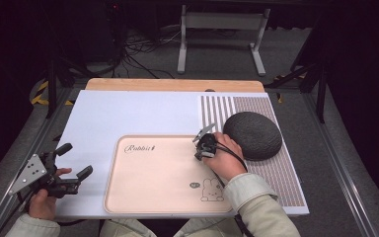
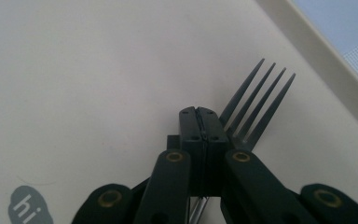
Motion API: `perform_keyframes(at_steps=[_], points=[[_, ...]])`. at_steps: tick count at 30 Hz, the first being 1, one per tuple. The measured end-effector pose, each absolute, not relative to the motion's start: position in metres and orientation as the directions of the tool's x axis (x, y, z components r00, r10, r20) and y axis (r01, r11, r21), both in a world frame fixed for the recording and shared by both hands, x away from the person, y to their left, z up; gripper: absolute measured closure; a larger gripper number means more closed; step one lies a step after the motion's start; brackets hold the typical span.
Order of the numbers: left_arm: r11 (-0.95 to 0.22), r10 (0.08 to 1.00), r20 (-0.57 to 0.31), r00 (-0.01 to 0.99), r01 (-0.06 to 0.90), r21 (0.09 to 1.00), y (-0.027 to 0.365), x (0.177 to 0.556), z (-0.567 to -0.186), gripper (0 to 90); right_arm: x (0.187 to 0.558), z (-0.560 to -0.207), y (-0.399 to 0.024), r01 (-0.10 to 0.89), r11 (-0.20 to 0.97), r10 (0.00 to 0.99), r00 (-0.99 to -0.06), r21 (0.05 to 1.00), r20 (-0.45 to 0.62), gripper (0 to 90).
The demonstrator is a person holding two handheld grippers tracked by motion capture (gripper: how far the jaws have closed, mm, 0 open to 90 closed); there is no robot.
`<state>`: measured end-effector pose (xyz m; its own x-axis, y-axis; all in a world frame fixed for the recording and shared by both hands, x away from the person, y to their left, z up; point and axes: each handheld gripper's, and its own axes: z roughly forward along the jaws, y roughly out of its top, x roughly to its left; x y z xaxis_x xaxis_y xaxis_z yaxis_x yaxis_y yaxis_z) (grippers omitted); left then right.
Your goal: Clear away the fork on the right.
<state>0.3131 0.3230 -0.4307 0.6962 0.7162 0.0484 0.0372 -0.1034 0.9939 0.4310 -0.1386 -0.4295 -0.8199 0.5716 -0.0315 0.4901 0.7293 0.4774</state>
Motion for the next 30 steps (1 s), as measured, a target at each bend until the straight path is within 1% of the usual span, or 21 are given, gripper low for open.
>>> perform_keyframes(at_steps=[12, 30], points=[[-0.104, 0.717, 0.048, 0.695, 0.038, 0.994, 0.323, 0.313, -0.431, 0.0, 0.432, -0.429, -0.154, 0.570, 0.672, 0.654, -0.756, 0.473, -0.019, 90.0], [-0.105, 0.718, 0.049, 0.694, 0.039, 0.994, 0.323, 0.313, -0.431, 0.0, 0.432, -0.427, -0.173, 0.646, 0.606, 0.732, -0.682, 0.464, -0.006, 90.0]])
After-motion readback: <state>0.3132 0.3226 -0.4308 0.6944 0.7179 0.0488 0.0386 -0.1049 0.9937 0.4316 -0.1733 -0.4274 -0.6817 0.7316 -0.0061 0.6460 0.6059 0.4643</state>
